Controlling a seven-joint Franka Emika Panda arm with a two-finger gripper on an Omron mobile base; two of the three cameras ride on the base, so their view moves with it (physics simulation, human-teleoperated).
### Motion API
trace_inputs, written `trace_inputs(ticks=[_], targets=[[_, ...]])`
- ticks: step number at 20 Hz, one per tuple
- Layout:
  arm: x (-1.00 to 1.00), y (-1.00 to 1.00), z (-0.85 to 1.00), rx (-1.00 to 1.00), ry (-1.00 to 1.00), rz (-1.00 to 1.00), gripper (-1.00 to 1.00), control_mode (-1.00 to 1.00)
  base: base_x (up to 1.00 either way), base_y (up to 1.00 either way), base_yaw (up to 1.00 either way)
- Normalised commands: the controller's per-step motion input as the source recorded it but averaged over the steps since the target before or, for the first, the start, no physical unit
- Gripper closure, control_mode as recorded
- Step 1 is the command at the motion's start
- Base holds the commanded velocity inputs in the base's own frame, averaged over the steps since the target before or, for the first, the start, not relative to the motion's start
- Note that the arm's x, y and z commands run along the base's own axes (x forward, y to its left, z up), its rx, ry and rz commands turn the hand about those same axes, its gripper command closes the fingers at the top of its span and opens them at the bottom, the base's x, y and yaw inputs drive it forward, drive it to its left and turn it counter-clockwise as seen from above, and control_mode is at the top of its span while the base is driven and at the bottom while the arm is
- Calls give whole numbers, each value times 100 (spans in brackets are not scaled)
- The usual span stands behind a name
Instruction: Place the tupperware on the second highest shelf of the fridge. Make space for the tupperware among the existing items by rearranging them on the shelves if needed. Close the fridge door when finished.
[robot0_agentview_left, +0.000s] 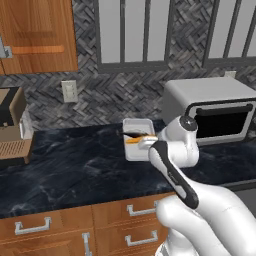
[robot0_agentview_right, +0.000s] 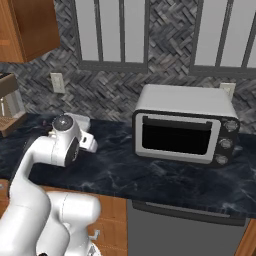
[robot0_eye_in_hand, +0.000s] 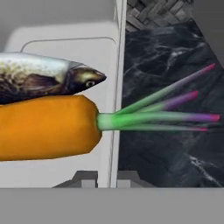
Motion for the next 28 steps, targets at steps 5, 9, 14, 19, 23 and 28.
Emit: trace_inputs(ticks=[5,9,14,19,23,28], targets=[[-40,-49,38,-8,1,-4,100,-100,0,0,0],[-39,-67,24,0,0,0,100,-100,0,0,0],[-40,-50,21,0,0,0,100,-100,0,0,0],[-49,-16,40,0,-4,0,100,-100,0,0,0],[-14,-3,37,0,-1,0,100,-100,0,0,0],[0,0,17,0,0,0,100,-100,0,0,0]])
